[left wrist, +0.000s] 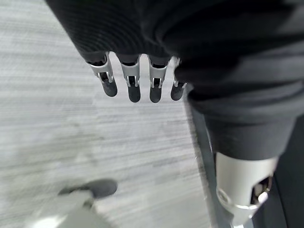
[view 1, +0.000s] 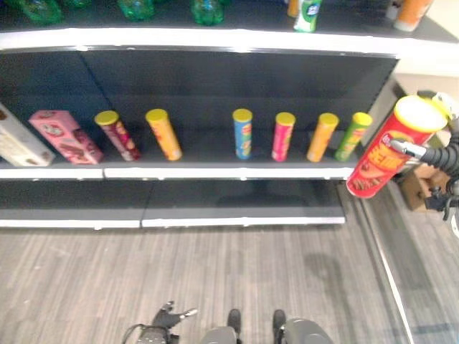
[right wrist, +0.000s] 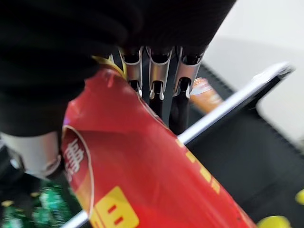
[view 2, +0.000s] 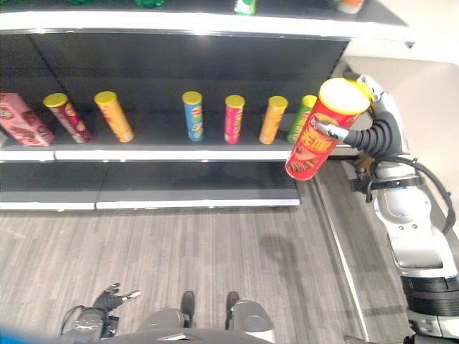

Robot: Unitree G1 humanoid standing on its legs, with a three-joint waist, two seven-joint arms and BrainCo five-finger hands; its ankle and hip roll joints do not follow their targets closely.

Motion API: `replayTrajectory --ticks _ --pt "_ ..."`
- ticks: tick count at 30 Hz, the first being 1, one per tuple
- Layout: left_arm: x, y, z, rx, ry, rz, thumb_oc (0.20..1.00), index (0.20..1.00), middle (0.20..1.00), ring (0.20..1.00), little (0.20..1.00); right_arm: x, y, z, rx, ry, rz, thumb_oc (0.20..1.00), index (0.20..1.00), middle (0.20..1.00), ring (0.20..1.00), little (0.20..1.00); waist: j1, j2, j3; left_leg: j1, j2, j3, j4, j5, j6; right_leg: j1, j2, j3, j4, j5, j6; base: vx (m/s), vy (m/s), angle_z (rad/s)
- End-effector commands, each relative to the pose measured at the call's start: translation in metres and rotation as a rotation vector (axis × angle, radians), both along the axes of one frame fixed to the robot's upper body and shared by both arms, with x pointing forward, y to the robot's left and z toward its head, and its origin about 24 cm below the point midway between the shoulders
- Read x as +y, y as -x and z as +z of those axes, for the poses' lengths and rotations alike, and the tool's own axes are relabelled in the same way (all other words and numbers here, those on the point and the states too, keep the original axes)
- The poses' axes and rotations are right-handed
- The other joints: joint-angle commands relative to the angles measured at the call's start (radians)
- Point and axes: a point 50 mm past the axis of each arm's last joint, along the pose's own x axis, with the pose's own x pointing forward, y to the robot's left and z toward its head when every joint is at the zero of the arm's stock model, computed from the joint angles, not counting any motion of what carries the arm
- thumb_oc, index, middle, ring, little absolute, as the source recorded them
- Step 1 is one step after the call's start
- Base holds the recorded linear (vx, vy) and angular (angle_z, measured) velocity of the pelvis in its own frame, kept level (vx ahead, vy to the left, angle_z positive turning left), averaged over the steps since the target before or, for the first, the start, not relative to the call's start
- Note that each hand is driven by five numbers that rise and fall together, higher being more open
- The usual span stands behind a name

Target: Put the goods on the table back onto the shelves and tidy them up.

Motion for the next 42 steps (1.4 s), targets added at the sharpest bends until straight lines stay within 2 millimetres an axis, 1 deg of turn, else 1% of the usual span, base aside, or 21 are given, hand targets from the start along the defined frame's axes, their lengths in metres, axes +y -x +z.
replayTrajectory --ticks 1,3,7,9,12,13,14,15,16,17,18,20,22,24,25,26,29,32,34,37,42 --pt "0.003 -0.019 0.009 -0.069 -0.023 -0.049 1.000 1.000 1.000 1.000 1.000 0.013 0.006 0.034 -0.121 0.058 0.100 0.200 0.200 0.200 0.200 0.200 0.022 -0.039 -0.007 0.016 -0.008 -0.054 0.053 -0.133 -0.050 0.044 -0.006 0.021 -0.090 -0.045 0.046 0.04 -0.053 0.25" --pt "0.001 -0.019 0.009 -0.079 -0.013 -0.043 1.000 1.000 1.000 1.000 1.000 0.016 0.004 0.033 -0.107 0.072 0.118 0.200 0.200 0.200 0.200 0.200 0.023 -0.040 -0.006 0.009 -0.012 -0.054 0.074 -0.141 -0.054 0.062 -0.008 0.019 -0.115 -0.038 0.045 0.05 -0.038 0.19" --pt "-0.005 -0.016 0.009 -0.094 0.029 -0.011 1.000 1.000 1.000 1.000 1.000 0.031 -0.001 0.028 -0.055 0.079 0.205 0.200 0.200 0.200 0.200 0.200 0.045 -0.038 0.029 -0.068 -0.009 -0.053 0.306 -0.199 -0.081 0.105 -0.021 0.000 -0.125 -0.059 0.025 0.04 -0.018 0.20" --pt "-0.006 -0.013 0.007 -0.088 0.041 0.014 1.000 1.000 1.000 1.000 1.000 0.034 -0.003 0.025 -0.033 0.099 0.213 0.200 0.200 0.200 0.200 0.200 0.052 -0.029 0.044 -0.103 0.021 -0.053 0.362 -0.176 -0.098 0.142 -0.019 -0.013 -0.143 -0.074 0.017 0.08 0.083 0.33" --pt "-0.006 -0.010 0.006 -0.083 0.048 0.033 1.000 1.000 1.000 1.000 1.000 0.038 -0.003 0.023 -0.014 0.110 0.242 0.200 0.200 0.200 0.200 0.200 0.061 -0.027 0.039 -0.092 0.092 -0.074 0.242 -0.136 -0.110 0.147 -0.032 -0.018 -0.149 -0.086 0.031 0.15 0.159 0.13" --pt "-0.004 -0.012 0.007 -0.093 0.040 0.044 1.000 1.000 1.000 1.000 1.000 0.041 -0.003 0.024 -0.022 0.108 0.257 0.200 0.200 0.200 0.200 0.200 0.072 -0.028 0.041 -0.137 0.142 -0.121 0.161 -0.062 -0.128 0.143 -0.040 -0.008 -0.145 -0.100 0.044 0.19 0.296 0.15" --pt "-0.001 -0.013 0.008 -0.097 0.031 0.048 1.000 1.000 1.000 1.000 1.000 0.041 -0.004 0.024 -0.020 0.104 0.258 0.200 0.200 0.200 0.200 0.200 0.071 -0.023 0.039 -0.153 0.172 -0.151 0.085 -0.024 -0.137 0.140 -0.041 0.006 -0.145 -0.114 0.050 0.15 0.235 0.10" --pt "-0.001 -0.013 0.008 -0.097 0.032 0.049 1.000 1.000 1.000 1.000 1.000 0.041 -0.004 0.024 -0.020 0.104 0.259 0.200 0.200 0.200 0.200 0.200 0.071 -0.023 0.037 -0.145 0.176 -0.150 0.067 -0.016 -0.139 0.139 -0.039 0.006 -0.143 -0.115 0.048 0.19 0.266 0.01" --pt "0.004 -0.016 0.010 -0.102 0.011 0.047 1.000 1.000 1.000 1.000 1.000 0.038 -0.004 0.023 -0.026 0.093 0.244 0.200 0.200 0.200 0.200 0.200 0.070 -0.024 0.038 -0.200 0.211 -0.138 -0.004 0.010 -0.151 0.161 -0.056 0.010 -0.148 -0.142 0.059 0.22 0.282 0.02" --pt "0.008 -0.016 0.011 -0.101 -0.006 0.045 1.000 1.000 1.000 1.000 1.000 0.036 -0.003 0.022 -0.025 0.091 0.231 0.200 0.200 0.200 0.200 0.200 0.072 -0.024 0.037 -0.219 0.223 -0.119 -0.012 0.018 -0.160 0.175 -0.069 0.010 -0.146 -0.153 0.067 0.53 0.722 -0.04" --pt "0.007 -0.010 0.007 -0.065 -0.018 0.029 1.000 1.000 1.000 1.000 1.000 0.034 0.001 0.013 -0.003 0.075 0.211 0.200 0.200 0.200 0.200 0.200 0.071 0.000 0.011 -0.189 0.216 -0.110 -0.014 0.042 -0.174 0.211 -0.115 0.016 -0.145 -0.141 0.103 0.50 0.676 -0.02" --pt "0.009 -0.011 0.008 -0.062 -0.036 0.020 1.000 1.000 1.000 1.000 1.000 0.037 0.001 0.008 0.002 0.075 0.209 0.200 0.200 0.200 0.200 0.200 0.074 -0.011 -0.003 -0.182 0.172 -0.089 0.026 0.011 -0.154 0.206 -0.175 0.025 -0.125 -0.121 0.136 0.38 0.547 -0.21" --pt "0.010 -0.011 0.008 -0.058 -0.047 0.009 1.000 1.000 1.000 1.000 1.000 0.041 0.000 0.007 0.004 0.066 0.222 0.200 0.200 0.200 0.200 0.200 0.074 -0.018 -0.010 -0.176 0.157 -0.074 0.038 -0.004 -0.142 0.190 -0.199 0.034 -0.102 -0.111 0.146 0.20 0.335 -0.59" --pt "0.022 -0.013 0.013 -0.058 -0.098 0.006 1.000 1.000 1.000 1.000 1.000 0.053 -0.003 0.006 -0.005 0.055 0.264 0.200 0.200 0.200 0.200 0.200 0.073 -0.038 -0.022 -0.151 0.103 -0.010 0.068 -0.060 -0.089 0.130 -0.267 0.048 -0.008 -0.013 0.169 0.24 0.568 -0.30" --pt "0.026 -0.012 0.014 -0.061 -0.107 0.019 1.000 1.000 1.000 1.000 1.000 0.060 -0.005 0.005 -0.003 0.055 0.283 0.200 0.200 0.200 0.200 0.200 0.075 -0.040 -0.022 -0.138 0.079 0.008 0.074 -0.078 -0.065 0.102 -0.292 0.042 0.043 0.040 0.164 0.18 0.479 -0.01" --pt "0.027 -0.012 0.014 -0.061 -0.110 0.025 1.000 1.000 1.000 1.000 1.000 0.062 -0.006 0.005 0.000 0.060 0.288 0.200 0.200 0.200 0.200 0.200 0.074 -0.038 -0.020 -0.130 0.073 0.016 0.074 -0.084 -0.055 0.088 -0.301 0.036 0.071 0.061 0.158 0.13 0.334 -0.28" --pt "0.028 -0.011 0.015 -0.062 -0.111 0.023 1.000 1.000 1.000 1.000 1.000 0.063 -0.005 0.000 0.020 0.061 0.292 0.200 0.200 0.200 0.200 0.200 0.063 -0.030 -0.018 -0.101 0.053 0.017 0.061 -0.096 -0.034 0.058 -0.267 0.057 0.100 0.084 0.141 0.12 0.189 -0.20" --pt "0.020 -0.016 0.013 -0.069 -0.091 0.002 1.000 1.000 1.000 1.000 1.000 0.070 -0.006 0.002 0.016 0.048 0.331 0.200 0.200 0.200 0.200 0.200 0.048 -0.011 -0.005 -0.064 0.043 0.013 0.040 -0.110 -0.023 0.013 -0.205 0.037 0.020 0.032 0.130 0.13 0.115 0.07" --pt "0.012 -0.027 0.014 -0.090 -0.075 -0.015 1.000 1.000 1.000 1.000 1.000 0.077 -0.008 0.003 0.017 0.040 0.369 0.200 0.200 0.200 0.200 0.200 0.024 -0.009 0.040 -0.049 0.022 -0.005 0.052 -0.118 -0.018 -0.062 -0.158 0.085 -0.042 0.042 0.142 0.07 0.039 0.08" --pt "0.009 -0.031 0.015 -0.109 -0.071 -0.025 1.000 1.000 1.000 1.000 1.000 0.080 -0.008 0.003 0.019 0.073 0.372 0.200 0.200 0.200 0.200 0.200 0.031 -0.026 0.042 -0.050 0.008 -0.009 0.079 -0.141 -0.025 -0.011 -0.176 0.105 -0.093 0.046 0.146 0.08 -0.087 0.56" --pt "0.003 -0.020 0.010 -0.076 -0.053 -0.034 1.000 1.000 1.000 1.000 1.000 0.084 -0.007 -0.007 0.082 0.100 0.405 0.200 0.200 0.200 0.200 0.200 0.042 -0.027 0.012 -0.045 0.040 -0.020 0.092 -0.150 -0.042 0.048 -0.173 0.058 -0.136 0.022 0.131 0.09 -0.147 0.18"
